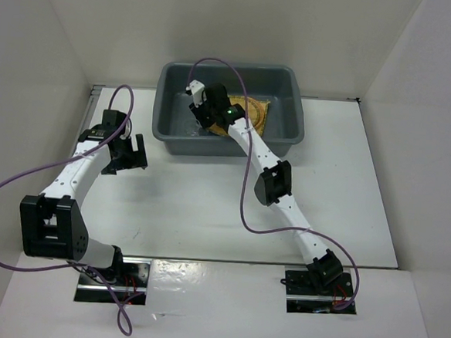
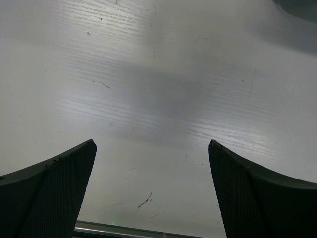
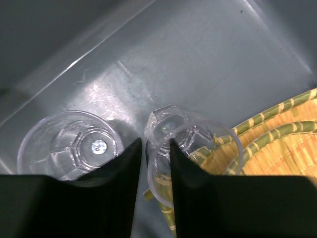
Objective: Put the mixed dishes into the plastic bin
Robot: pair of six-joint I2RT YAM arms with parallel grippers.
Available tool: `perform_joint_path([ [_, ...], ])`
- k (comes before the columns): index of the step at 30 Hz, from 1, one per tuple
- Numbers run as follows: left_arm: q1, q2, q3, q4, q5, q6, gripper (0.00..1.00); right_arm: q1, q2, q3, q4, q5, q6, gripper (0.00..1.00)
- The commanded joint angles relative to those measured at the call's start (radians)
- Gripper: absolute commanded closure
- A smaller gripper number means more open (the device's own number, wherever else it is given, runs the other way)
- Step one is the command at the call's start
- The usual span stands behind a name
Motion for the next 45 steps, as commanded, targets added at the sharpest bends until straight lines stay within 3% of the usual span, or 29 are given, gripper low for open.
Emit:
perform_joint_path([
  [1, 0.006, 0.003, 0.024, 0.007, -0.002, 0.014, 0.00, -0.004, -0.002, 0.035, 0.065, 0.020, 0.002, 0.64],
  [5, 0.006, 0.003, 0.024, 0.007, -0.002, 0.014, 0.00, -0.004, -0.002, 0.088, 0.054, 0.020, 0.012, 0.53],
  [12, 0.006, -0.016, 0.024, 0.016, -0.021, 0.014, 0.00, -0.044, -0.175, 0.088, 0.045, -0.003, 0.105, 0.29],
  [14, 0.006, -0.028, 0.014, 0.016, -0.031, 0.014, 0.00, -0.064, -0.264, 0.088, 0.031, -0.031, 0.139, 0.18],
  [18, 0.006, -0.069, 0.004, 0.025, -0.056, 0.014, 0.00, -0.125, -0.428, 0.088, -0.058, -0.112, 0.226, 0.11],
  [23, 0.015, -0.114, -0.005, 0.036, -0.067, 0.005, 0.00, -0.226, -0.660, 0.062, -0.225, -0.042, 0.246, 0.02],
  [26, 0.015, -0.140, 0.037, 0.012, -0.084, -0.017, 0.00, -0.343, -0.864, -0.147, -0.238, 0.067, 0.246, 0.02],
  [28, 0.015, -0.140, 0.109, 0.012, 0.043, -0.001, 0.00, -0.439, -0.983, -0.347, -0.268, 0.016, 0.266, 0.02],
  [29, 0.015, -0.149, 0.135, 0.012, 0.097, -0.001, 0.00, -0.540, -1.123, -0.445, -0.268, -0.014, 0.278, 0.02],
  [30, 0.015, -0.158, 0.161, 0.047, 0.195, -0.023, 0.00, -0.588, -1.190, -0.654, -0.285, -0.043, 0.279, 0.02],
  [32, 0.024, -0.178, 0.215, 0.087, 0.270, -0.061, 0.00, -0.675, -1.391, -0.870, -0.303, -0.054, 0.195, 0.02],
  [33, 0.024, -0.194, 0.215, 0.134, 0.322, -0.110, 0.00, -0.676, -1.460, -1.078, -0.294, -0.013, 0.165, 0.02],
  [35, 0.024, -0.239, 0.194, 0.180, 0.375, -0.156, 0.00, -0.676, -1.634, -1.340, -0.264, 0.079, 0.101, 0.02],
  [41, 0.024, -0.393, 0.038, 0.295, 0.513, -0.317, 0.00, -0.716, -1.926, -1.763, -0.346, 0.034, 0.081, 0.02],
  [45, 0.024, -0.525, -0.054, 0.286, 0.513, -0.327, 0.00, -0.687, -2.035, -1.778, -0.316, 0.059, 0.064, 0.02],
])
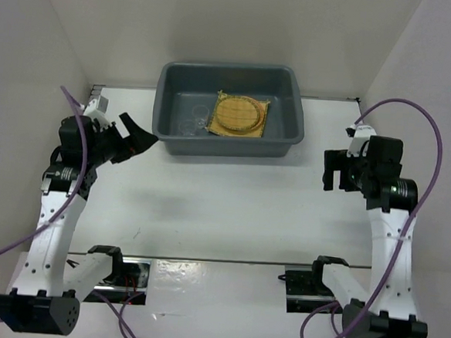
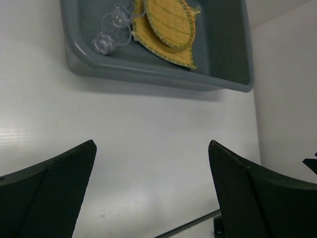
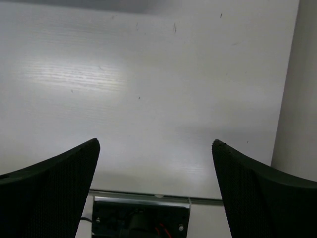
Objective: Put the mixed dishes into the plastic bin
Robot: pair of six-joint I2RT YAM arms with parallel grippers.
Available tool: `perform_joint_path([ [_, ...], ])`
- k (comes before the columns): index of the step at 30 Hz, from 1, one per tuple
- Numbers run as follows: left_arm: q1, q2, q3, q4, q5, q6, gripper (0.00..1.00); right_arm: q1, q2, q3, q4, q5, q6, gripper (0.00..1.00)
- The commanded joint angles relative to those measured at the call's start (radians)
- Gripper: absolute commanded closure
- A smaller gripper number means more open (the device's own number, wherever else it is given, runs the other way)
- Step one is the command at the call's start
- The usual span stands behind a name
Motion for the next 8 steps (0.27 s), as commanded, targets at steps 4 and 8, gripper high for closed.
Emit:
perform_joint_path([
  [4, 0.005, -0.146, -0.011, -0.003, 0.092, -0.038, 0.00, 0.042, -0.161, -0.069, 0.093, 0.039, -0.034, 0.02],
  [8, 0.005, -0.206, 0.000, -0.022, 0.078, -0.029, 0.00, 0.054, -0.236, -0.107, 0.109, 0.078, -0.016, 0.02],
])
